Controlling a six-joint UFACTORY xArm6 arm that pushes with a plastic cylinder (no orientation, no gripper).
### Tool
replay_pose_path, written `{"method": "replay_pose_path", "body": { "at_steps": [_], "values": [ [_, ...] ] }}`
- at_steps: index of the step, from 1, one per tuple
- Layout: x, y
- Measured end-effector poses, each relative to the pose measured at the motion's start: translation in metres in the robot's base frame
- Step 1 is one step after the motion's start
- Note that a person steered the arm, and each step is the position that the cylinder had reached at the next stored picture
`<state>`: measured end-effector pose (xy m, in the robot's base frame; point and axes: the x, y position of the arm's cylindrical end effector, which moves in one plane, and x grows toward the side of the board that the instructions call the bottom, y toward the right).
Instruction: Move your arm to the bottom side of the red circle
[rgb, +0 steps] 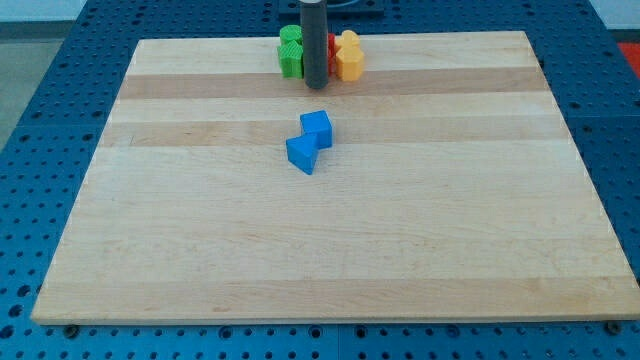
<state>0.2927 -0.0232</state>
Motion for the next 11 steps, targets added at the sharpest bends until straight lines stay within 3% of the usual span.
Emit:
{"method": "replay_pose_path", "body": {
  "at_steps": [1,3,9,11],
  "values": [
    [0.002,0.000],
    [0.078,0.015],
    [0.215,0.011],
    [0.227,0.022]
  ]
}}
